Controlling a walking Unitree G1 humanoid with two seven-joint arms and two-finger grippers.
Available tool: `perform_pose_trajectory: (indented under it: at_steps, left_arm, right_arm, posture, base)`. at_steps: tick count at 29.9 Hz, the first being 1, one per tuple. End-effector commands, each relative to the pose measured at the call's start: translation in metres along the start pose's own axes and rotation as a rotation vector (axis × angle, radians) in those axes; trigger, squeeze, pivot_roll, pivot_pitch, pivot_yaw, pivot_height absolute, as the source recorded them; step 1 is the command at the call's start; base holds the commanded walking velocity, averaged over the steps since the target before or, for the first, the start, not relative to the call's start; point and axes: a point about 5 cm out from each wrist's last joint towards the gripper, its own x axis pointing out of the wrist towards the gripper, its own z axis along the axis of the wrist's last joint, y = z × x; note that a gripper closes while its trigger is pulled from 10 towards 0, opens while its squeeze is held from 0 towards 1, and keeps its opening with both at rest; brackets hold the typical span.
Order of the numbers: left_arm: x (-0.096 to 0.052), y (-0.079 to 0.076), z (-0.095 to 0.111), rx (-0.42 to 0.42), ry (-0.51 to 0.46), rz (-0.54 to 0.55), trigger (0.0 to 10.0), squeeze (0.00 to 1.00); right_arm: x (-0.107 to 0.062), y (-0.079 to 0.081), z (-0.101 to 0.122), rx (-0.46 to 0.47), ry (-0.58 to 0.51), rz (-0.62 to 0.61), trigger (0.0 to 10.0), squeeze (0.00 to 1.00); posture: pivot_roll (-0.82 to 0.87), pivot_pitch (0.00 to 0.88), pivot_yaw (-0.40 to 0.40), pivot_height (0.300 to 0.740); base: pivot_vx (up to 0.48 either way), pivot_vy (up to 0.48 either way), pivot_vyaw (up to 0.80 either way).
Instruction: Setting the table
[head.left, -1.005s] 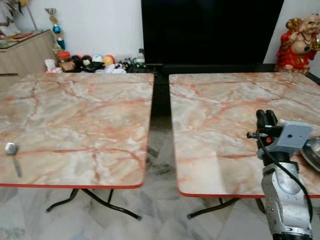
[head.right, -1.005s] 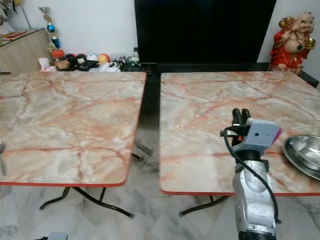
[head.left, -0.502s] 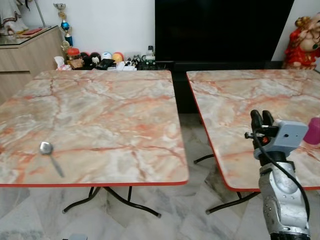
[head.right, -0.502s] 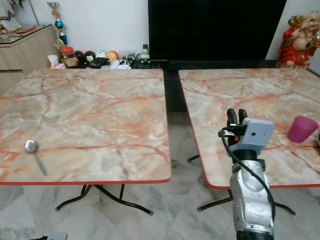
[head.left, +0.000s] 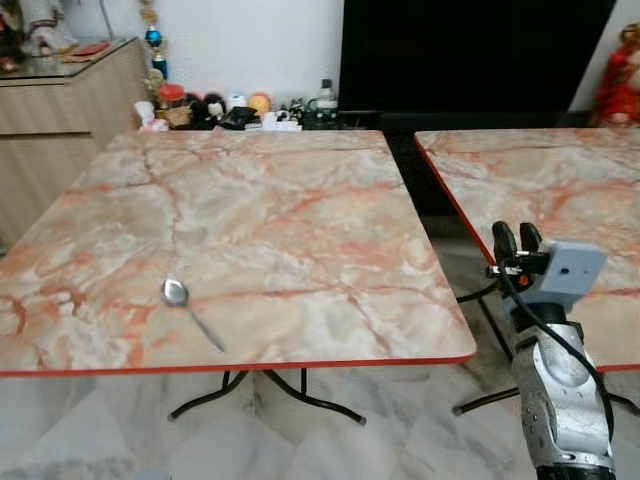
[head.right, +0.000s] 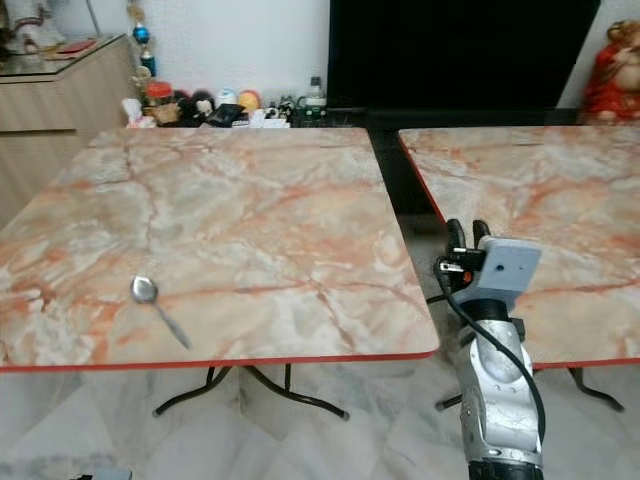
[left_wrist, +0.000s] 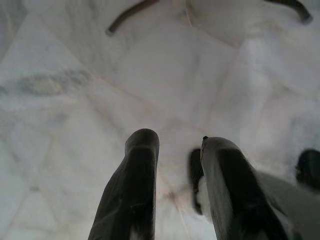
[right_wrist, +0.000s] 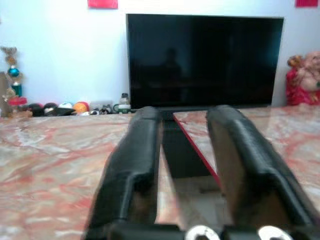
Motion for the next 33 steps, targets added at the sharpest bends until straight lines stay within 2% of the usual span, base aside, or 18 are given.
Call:
perform_pose_trajectory:
  at_steps: [1, 2, 3, 12, 25, 33]
  left_arm:
    - [-0.003, 0.005, -0.010, -0.003, 0.029, 0.012, 10.0, 0.00]
    - [-0.003, 0.005, -0.010, -0.003, 0.029, 0.013, 10.0, 0.00]
    - [-0.003, 0.005, -0.010, -0.003, 0.029, 0.014, 10.0, 0.00]
    - [-0.004, 0.007, -0.010, 0.000, 0.029, 0.017, 10.0, 0.00]
    - [-0.004, 0.010, -0.011, -0.002, 0.032, 0.024, 10.0, 0.00]
    - [-0.004, 0.009, -0.010, -0.001, 0.019, 0.021, 10.0, 0.00]
  right_arm:
    - [0.003, 0.011, 0.003, 0.015, -0.016, 0.034, 10.0, 0.82]
    - [0.001, 0.011, 0.001, 0.016, -0.008, 0.036, 10.0, 0.18]
    - [-0.001, 0.011, -0.004, 0.009, 0.009, 0.037, 10.0, 0.00]
    - [-0.009, 0.009, -0.021, -0.003, 0.064, 0.023, 10.0, 0.00]
    - [-0.010, 0.013, -0.025, 0.005, 0.071, 0.028, 10.0, 0.00]
    - [-0.010, 0.013, -0.026, 0.007, 0.074, 0.023, 10.0, 0.00]
  posture:
    - [-0.01, 0.051, -0.003, 0.740]
    - [-0.01, 0.054, -0.001, 0.740]
    - [-0.01, 0.054, -0.001, 0.740]
    - [-0.01, 0.063, 0.004, 0.740]
    - [0.00, 0.070, 0.006, 0.740]
    - [0.00, 0.070, 0.006, 0.740]
  base:
    - [0.000, 0.480, 0.00]
    - [0.000, 0.480, 0.00]
    - [0.000, 0.480, 0.00]
    - [0.000, 0.480, 0.00]
    - [0.000, 0.470, 0.00]
    - [0.000, 0.000, 0.00]
